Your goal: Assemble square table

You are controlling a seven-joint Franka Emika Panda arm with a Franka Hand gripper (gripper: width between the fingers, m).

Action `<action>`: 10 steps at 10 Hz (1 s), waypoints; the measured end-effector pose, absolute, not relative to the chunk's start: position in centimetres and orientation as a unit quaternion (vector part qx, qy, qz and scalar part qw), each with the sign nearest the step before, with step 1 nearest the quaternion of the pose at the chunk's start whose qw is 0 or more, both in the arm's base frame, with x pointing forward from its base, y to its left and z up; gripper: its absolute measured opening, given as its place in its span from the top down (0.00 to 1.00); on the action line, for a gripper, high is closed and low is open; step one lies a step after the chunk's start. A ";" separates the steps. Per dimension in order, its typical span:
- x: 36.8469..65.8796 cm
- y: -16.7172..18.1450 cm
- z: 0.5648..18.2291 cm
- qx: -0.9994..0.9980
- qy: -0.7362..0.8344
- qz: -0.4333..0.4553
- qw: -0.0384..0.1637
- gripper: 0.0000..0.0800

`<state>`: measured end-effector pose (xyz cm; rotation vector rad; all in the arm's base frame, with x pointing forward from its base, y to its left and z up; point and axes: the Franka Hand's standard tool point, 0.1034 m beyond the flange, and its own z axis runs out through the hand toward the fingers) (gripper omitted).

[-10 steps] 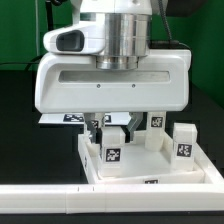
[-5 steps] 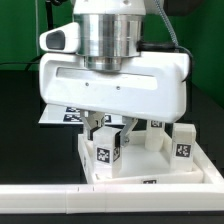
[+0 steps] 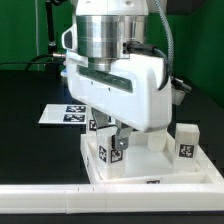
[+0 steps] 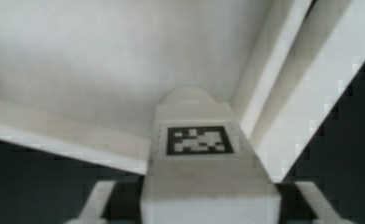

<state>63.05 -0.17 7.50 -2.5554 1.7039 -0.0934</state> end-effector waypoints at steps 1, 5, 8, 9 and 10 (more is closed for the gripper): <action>63.0 -0.2 7.5 -0.850 0.525 -0.032 0.033 0.43; 63.0 0.4 7.5 -0.928 0.370 -0.036 0.025 0.19; 63.3 0.3 7.9 -0.979 0.200 -0.042 0.020 0.19; 63.3 0.2 8.0 -0.988 0.144 -0.043 0.018 0.19; 63.2 -0.1 7.9 -0.996 0.081 -0.042 0.015 0.19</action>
Offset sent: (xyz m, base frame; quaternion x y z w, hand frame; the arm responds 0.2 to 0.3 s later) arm -0.0035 0.0121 0.0006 -0.0391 -0.0133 -0.1485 0.9880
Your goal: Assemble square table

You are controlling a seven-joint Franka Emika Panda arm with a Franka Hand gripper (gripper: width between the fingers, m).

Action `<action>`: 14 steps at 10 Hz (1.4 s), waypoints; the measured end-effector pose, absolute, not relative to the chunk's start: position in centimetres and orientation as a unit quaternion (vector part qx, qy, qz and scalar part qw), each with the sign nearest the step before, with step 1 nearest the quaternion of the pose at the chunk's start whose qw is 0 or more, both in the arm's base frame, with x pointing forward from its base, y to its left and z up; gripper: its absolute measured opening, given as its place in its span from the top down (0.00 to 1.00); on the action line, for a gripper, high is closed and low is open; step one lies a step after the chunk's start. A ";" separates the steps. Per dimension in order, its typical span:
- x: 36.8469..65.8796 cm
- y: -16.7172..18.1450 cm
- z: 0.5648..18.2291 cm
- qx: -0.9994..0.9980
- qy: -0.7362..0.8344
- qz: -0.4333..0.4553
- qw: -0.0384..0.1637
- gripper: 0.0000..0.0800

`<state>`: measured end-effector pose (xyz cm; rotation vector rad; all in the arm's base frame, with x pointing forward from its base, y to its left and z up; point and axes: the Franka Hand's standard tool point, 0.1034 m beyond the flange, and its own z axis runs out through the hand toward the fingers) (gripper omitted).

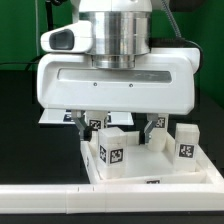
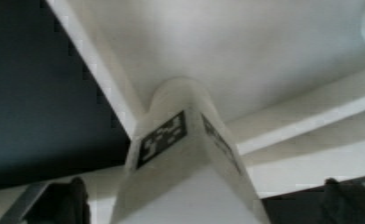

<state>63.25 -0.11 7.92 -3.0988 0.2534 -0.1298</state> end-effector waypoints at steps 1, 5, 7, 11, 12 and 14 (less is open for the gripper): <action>63.1 -0.2 7.9 -0.999 0.031 -0.038 0.010 0.19; 62.9 0.0 7.5 -0.996 -0.080 -0.043 -0.001 0.20; 62.9 -0.1 7.5 -0.996 -0.076 -0.043 -0.001 0.42; 62.9 -0.2 7.5 -0.999 0.024 -0.044 0.005 0.64; 62.9 -0.3 7.5 -0.994 0.095 -0.044 0.010 0.64; 63.0 -0.2 7.5 -0.970 0.241 -0.042 0.017 0.64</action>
Offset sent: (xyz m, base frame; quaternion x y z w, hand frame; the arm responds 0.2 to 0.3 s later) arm -0.0107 0.0104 -0.0058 0.0169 0.0156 -0.1516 0.9882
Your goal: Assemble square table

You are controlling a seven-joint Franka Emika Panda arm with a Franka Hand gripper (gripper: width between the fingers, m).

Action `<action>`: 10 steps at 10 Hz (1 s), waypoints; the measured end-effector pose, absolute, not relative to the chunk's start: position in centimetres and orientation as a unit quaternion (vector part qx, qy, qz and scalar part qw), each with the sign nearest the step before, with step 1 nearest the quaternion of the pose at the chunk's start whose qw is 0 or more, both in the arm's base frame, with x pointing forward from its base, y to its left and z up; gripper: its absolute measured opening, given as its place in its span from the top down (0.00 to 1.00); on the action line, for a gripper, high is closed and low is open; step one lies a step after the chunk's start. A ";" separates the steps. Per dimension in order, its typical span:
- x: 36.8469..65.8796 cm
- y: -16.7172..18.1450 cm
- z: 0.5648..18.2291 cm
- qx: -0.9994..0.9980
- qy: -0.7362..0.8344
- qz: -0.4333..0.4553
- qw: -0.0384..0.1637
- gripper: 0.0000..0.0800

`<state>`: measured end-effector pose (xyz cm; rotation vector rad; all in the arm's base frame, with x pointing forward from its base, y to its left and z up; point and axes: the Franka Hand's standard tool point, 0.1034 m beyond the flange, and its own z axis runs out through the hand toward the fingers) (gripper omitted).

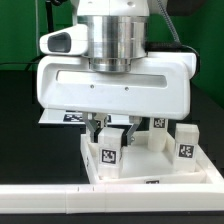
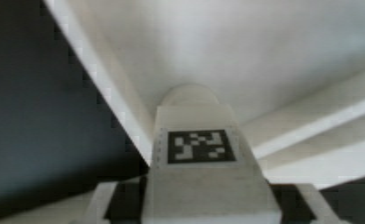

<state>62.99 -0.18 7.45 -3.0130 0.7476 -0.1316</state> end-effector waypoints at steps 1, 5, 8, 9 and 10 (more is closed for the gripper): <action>63.0 -0.2 7.4 -0.949 0.310 -0.042 0.021 0.64; 63.6 -0.3 7.5 -0.847 0.531 -0.016 0.033 0.64; 63.5 -0.2 7.4 -0.854 0.520 -0.016 0.032 0.35; 63.4 0.2 7.4 -0.866 0.498 -0.016 0.032 0.35; 63.1 0.5 7.3 -0.891 0.452 -0.017 0.030 0.22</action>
Offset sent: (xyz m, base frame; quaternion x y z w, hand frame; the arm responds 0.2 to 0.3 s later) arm 0.0114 -0.0096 -0.0121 -0.0173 -0.0262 0.3323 0.9427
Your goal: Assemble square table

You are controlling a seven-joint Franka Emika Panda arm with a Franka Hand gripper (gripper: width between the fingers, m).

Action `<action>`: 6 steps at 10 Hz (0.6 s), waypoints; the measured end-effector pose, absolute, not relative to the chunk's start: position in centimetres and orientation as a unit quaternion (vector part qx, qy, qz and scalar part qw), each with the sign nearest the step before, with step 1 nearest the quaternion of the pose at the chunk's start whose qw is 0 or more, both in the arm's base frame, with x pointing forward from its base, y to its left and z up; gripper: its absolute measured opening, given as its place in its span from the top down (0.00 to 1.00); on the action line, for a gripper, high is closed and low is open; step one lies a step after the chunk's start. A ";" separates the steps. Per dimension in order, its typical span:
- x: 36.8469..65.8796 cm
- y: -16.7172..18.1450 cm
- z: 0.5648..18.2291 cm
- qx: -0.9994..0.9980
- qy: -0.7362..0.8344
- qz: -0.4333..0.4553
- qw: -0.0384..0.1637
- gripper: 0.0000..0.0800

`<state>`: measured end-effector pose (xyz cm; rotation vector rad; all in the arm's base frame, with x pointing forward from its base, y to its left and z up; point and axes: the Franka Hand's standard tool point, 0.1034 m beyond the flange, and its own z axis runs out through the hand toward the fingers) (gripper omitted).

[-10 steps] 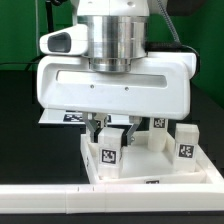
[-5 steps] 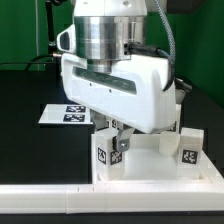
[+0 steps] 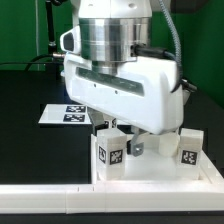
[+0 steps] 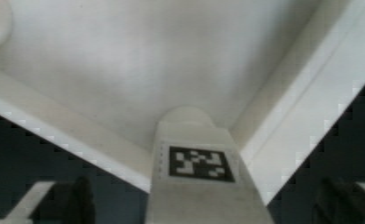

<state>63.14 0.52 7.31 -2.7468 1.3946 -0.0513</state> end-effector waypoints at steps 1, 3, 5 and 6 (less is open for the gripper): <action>63.1 0.7 7.3 -0.919 0.394 -0.018 0.029 0.20; 63.2 0.7 7.3 -0.962 0.270 -0.026 0.025 0.19; 63.3 0.5 7.4 -0.986 0.166 -0.029 0.015 0.19; 63.3 0.2 7.4 -0.992 0.124 -0.030 0.012 0.19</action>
Offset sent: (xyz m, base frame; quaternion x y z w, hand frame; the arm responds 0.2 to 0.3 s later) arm -0.0002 0.0043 0.0076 -0.0333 -0.0003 -0.3159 0.9482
